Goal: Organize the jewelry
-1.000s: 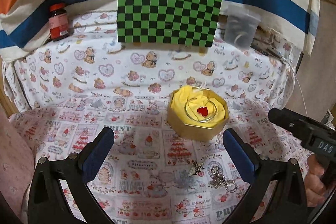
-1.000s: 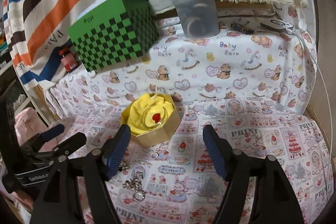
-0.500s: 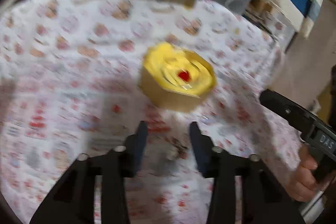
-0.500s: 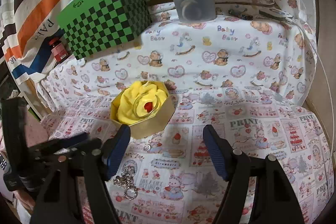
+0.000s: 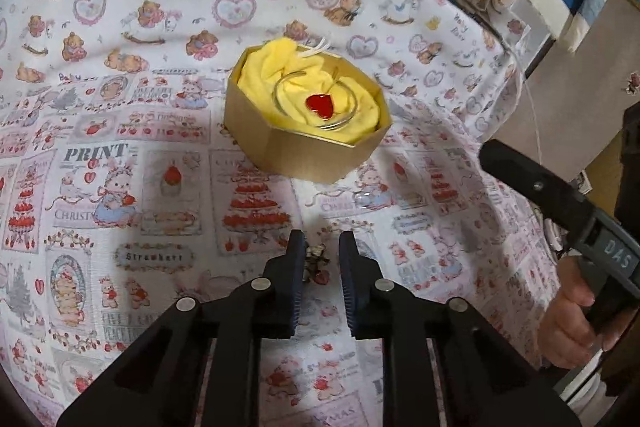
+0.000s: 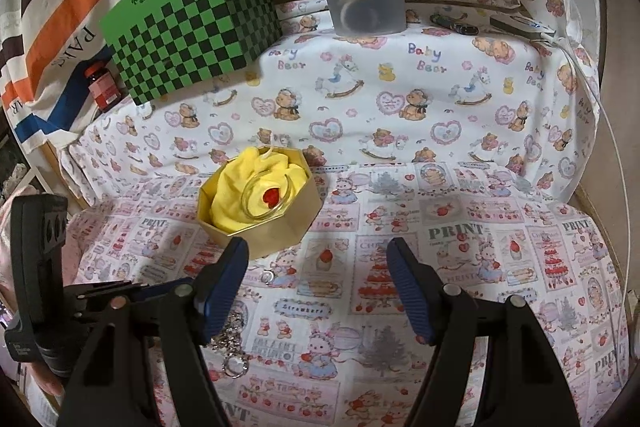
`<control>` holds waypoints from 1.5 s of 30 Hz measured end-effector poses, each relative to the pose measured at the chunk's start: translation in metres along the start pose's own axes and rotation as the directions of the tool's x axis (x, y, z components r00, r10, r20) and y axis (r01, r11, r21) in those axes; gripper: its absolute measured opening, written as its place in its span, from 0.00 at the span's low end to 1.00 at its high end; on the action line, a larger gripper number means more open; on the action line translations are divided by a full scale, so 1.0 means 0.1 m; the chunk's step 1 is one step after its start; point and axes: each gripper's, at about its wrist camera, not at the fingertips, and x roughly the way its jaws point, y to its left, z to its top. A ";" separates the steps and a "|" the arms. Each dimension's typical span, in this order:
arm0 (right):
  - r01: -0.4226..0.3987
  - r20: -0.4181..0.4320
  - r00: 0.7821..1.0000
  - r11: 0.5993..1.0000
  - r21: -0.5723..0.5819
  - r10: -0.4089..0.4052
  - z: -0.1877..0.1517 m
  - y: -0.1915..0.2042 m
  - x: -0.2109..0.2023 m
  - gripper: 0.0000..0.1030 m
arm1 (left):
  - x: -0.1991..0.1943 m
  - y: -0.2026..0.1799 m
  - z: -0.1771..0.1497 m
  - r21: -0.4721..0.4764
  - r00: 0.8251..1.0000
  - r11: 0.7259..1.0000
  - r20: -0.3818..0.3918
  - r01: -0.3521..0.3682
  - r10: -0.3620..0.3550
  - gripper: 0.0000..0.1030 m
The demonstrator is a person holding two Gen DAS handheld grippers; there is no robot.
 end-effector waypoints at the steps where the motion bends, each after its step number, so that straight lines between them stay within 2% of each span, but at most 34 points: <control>1: 0.000 -0.003 1.000 1.000 0.000 0.000 0.00 0.00 0.01 0.67 | 0.03 0.01 0.00 -0.003 1.000 1.000 -0.005 -0.015 0.015 0.16; 6: -0.055 -0.047 0.997 0.998 0.030 0.057 -0.01 -0.03 0.05 0.67 | 0.03 0.01 -0.01 -0.001 1.000 1.000 0.000 -0.002 0.002 0.14; 8: -0.024 -0.032 0.999 1.000 0.006 0.025 -0.01 0.00 0.05 0.67 | -0.03 0.01 0.01 0.000 1.000 1.000 0.024 0.005 -0.005 0.08; 10: -0.014 -0.026 1.000 1.000 -0.015 0.013 -0.02 0.02 0.06 0.67 | -0.11 0.03 0.02 -0.014 0.998 1.000 0.057 0.019 -0.018 0.08; 12: -0.036 -0.045 0.998 0.999 -0.012 0.035 -0.02 0.02 0.10 0.67 | -0.19 0.07 0.04 -0.027 0.995 0.999 0.091 0.031 -0.029 0.08; 14: -0.054 -0.070 0.996 0.998 -0.017 0.053 -0.03 0.05 0.18 0.62 | -0.25 0.10 0.06 -0.037 0.992 0.999 0.119 0.032 -0.027 0.08; 18: -0.058 -0.129 0.991 0.991 -0.122 0.042 -0.06 0.24 0.41 0.45 | -0.30 0.17 0.09 -0.064 0.989 0.998 0.147 0.019 -0.009 0.08; 20: -0.071 -0.167 0.985 0.988 -0.138 0.047 -0.08 0.30 0.52 0.37 | -0.30 0.20 0.10 -0.083 0.989 0.997 0.148 0.001 0.011 0.08; 22: -0.062 -0.171 0.985 0.987 -0.146 0.036 -0.09 0.35 0.57 0.27 | -0.30 0.22 0.11 -0.089 0.987 0.995 0.155 -0.033 0.046 0.08; 25: -0.052 -0.156 0.988 0.978 -0.204 0.020 -0.13 0.47 0.58 0.25 | -0.31 0.25 0.10 -0.101 0.979 0.990 0.165 -0.102 0.118 0.08; 29: -0.062 -0.177 0.984 0.973 -0.223 0.022 -0.15 0.55 0.64 0.25 | -0.31 0.32 0.11 -0.122 0.978 0.986 0.163 -0.114 0.133 0.08; 39: 0.002 -0.193 0.980 0.967 -0.256 -0.054 -0.21 0.64 0.80 0.25 | -0.36 0.35 0.12 -0.135 0.974 0.983 0.173 -0.121 0.144 0.08; 45: 0.051 -0.166 0.980 0.952 -0.301 -0.106 -0.23 0.70 0.86 0.11 | -0.38 0.37 0.12 -0.146 0.974 0.982 0.178 -0.118 0.143 0.08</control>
